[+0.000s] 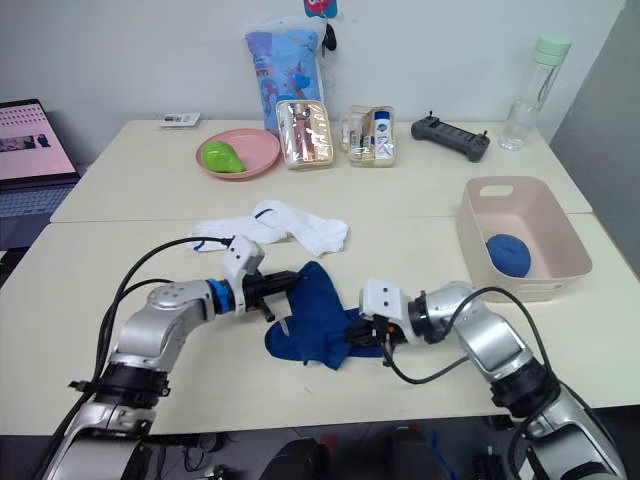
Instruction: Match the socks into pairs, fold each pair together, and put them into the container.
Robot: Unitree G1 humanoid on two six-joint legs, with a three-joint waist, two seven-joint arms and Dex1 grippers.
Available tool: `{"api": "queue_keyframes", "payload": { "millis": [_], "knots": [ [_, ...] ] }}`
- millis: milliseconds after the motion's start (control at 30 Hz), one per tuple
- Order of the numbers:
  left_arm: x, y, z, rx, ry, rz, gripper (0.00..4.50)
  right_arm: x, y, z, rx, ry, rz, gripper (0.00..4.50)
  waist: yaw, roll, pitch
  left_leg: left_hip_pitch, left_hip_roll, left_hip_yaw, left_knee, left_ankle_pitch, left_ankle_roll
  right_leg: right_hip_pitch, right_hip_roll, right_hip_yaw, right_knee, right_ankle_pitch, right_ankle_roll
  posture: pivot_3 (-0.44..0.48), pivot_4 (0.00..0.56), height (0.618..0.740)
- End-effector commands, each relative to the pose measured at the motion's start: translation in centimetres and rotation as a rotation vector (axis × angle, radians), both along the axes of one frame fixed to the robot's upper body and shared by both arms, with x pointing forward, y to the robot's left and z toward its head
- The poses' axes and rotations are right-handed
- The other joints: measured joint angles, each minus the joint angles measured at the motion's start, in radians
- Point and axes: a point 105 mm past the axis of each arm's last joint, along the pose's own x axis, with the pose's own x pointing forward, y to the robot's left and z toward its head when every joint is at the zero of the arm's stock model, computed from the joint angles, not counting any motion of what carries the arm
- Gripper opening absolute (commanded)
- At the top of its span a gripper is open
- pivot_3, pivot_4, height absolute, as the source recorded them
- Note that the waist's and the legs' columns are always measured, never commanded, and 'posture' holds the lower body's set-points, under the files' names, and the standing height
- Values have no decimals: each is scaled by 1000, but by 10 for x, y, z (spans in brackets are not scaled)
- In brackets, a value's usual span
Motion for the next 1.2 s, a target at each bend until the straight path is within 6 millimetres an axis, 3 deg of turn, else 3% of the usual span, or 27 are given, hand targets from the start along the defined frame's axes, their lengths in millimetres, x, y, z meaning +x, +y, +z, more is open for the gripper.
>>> {"api": "queue_keyframes", "payload": {
  "millis": [33, 200, 400, 433, 533, 700, 900, 933, 1067, 1200],
  "knots": [
    [-19, -2, 23, -36, -51, -2, 36, 7, -7, 29, 29, -91, 18, 0, 1, 0, 0, 0, 0, 0, 0, 0, 0, 0, 0, 0, 0, 0, 0, 0, 150, 740],
    [-40, -19, 20, -78, -52, 83, 36, 41, -20, 30, -34, -150, 1, 0, 2, 0, 0, 1, 0, 0, 0, 0, 0, 2, 0, 0, 0, 0, 0, 0, 150, 740],
    [-40, -23, 14, -128, -77, 244, 36, 47, -27, 22, -94, -143, 113, 0, 6, 0, 0, 1, 0, 0, 0, 0, 0, 2, 0, -1, 0, 0, 0, 0, 150, 740],
    [-39, -20, 13, -129, -82, 267, 7, 48, -26, 24, -82, -141, 109, 244, 6, 0, 0, 1, 0, 1, 0, 0, 0, 2, 0, 0, 0, 0, 0, 0, 150, 740],
    [-37, -6, 13, -126, -101, 346, 676, 46, -25, 30, -45, -118, 107, 1015, 5, 0, 0, 1, 0, 1, 0, 0, 0, 2, 0, -1, 0, 0, 0, 0, 150, 740],
    [-47, 15, 20, -110, -110, 342, 2321, 40, -35, 30, 55, -5, -13, 2806, 6, 0, 0, 1, 1, 0, 0, 0, 0, 2, 0, -1, 0, 0, 0, 0, 150, 740],
    [-29, 36, 32, -75, -147, 349, 4297, 48, -55, 17, 106, 47, -290, 2819, 20, 0, 0, 1, 0, 0, 0, 0, 0, 2, -1, -1, 0, 0, 0, 0, 150, 740],
    [-22, 38, 32, -57, -151, 345, 4452, 47, -59, 13, 86, 54, -317, 2819, 23, 0, 0, 1, 0, 0, 0, 0, 0, 2, -1, 0, 0, 0, 0, 0, 150, 740],
    [2, 27, 23, -23, -126, 247, 4452, 42, -69, 4, 41, 96, -402, 2819, 28, 0, 0, 1, -1, 1, 0, 0, 0, 2, -1, -1, 0, 0, 0, 0, 150, 740],
    [16, 15, 6, 6, -80, 173, 4452, 34, -63, 4, 70, 171, -423, 2819, 25, 0, 0, 0, -1, 1, 0, 0, 0, 1, -1, 0, -1, 0, 0, 0, 150, 740]
  ]
}}
